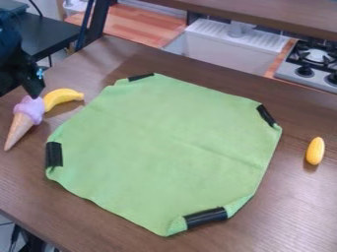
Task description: Put the ice cream figure on the left side of the cloth
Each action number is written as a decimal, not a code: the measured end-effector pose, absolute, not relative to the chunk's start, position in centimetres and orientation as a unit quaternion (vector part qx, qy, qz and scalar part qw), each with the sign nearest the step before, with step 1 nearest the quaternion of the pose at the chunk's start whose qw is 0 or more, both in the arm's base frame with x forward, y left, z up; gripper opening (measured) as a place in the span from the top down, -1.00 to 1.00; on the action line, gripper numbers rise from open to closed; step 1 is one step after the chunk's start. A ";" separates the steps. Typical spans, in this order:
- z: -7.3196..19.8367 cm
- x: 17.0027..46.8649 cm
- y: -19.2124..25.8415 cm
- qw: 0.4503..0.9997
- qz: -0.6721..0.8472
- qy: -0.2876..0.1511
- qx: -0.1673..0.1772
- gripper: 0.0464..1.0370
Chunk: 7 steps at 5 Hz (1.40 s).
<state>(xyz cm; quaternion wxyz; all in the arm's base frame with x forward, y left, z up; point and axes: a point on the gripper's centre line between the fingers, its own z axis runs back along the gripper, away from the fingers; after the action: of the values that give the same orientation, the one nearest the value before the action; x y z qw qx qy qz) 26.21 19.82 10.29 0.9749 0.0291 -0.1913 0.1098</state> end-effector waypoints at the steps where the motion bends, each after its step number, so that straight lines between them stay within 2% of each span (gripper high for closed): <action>1: 9.6 26.3 20.5 0.974 0.114 -0.189 0.050 -0.93; 4: 4.3 26.9 18.3 0.977 0.137 -0.143 0.083 -0.87; 5: 4.1 27.2 18.2 0.975 0.143 -0.141 0.095 -0.62; 6: 4.1 27.0 17.4 0.979 0.135 -0.129 0.080 -0.52; 7: 6.1 27.1 15.8 0.985 0.104 -0.115 0.069 -0.52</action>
<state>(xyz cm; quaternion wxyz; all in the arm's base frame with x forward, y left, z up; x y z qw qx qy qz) 27.06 15.77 6.10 0.9854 0.0693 -0.1154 0.1037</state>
